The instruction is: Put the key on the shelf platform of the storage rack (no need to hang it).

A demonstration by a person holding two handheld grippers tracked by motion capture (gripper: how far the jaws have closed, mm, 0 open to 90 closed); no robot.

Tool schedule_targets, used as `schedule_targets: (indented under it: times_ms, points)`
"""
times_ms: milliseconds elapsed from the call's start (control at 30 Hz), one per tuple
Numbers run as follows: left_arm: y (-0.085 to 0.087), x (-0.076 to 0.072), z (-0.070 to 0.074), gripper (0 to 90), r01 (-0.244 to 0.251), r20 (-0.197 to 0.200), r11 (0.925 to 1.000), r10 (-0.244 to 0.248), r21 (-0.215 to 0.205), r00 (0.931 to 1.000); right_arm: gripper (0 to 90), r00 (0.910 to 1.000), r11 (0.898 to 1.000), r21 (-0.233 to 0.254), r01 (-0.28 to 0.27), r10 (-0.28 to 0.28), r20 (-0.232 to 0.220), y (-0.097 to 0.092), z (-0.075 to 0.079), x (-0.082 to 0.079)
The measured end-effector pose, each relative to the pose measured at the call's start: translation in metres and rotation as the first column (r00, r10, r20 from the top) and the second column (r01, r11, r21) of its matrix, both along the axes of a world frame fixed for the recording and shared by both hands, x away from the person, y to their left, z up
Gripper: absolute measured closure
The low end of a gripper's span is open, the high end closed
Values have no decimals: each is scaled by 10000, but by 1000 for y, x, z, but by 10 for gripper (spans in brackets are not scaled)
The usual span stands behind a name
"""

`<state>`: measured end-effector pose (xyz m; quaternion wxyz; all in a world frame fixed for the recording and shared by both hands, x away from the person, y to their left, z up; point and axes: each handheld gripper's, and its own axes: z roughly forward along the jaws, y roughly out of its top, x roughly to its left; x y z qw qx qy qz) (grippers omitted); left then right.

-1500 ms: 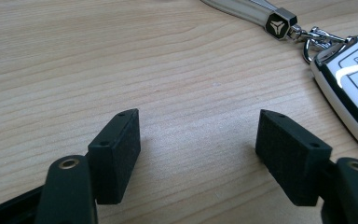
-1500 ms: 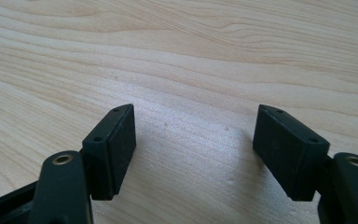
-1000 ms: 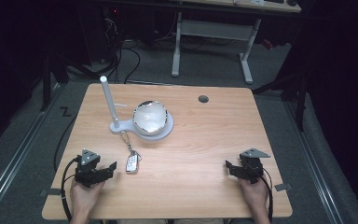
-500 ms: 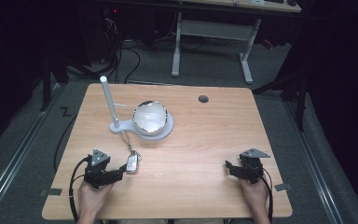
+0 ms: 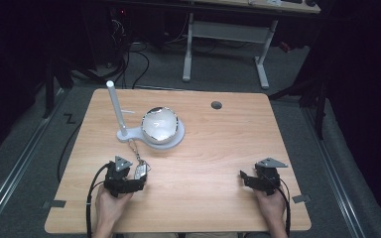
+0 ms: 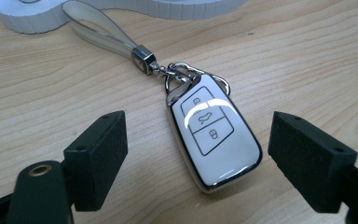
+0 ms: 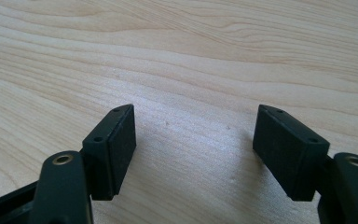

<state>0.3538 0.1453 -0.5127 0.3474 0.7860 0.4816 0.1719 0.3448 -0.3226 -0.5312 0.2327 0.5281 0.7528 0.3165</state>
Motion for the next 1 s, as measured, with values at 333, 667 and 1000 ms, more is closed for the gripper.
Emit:
schedule_targets:
  times_ms: [333,667,1000]
  points:
    - [-8,8,-3,227,-113,-336,9998,118,138,9994,304,10000,10000,1,-2,2,2,0,0,0]
    - [-17,14,-6,301,-290,-496,9981,317,535,9983,304,10000,10000,8,-5,5,0,0,0,0]
    - [-20,16,-10,376,-339,-667,9962,393,801,9970,304,10000,10000,17,9,-9,0,0,0,0]
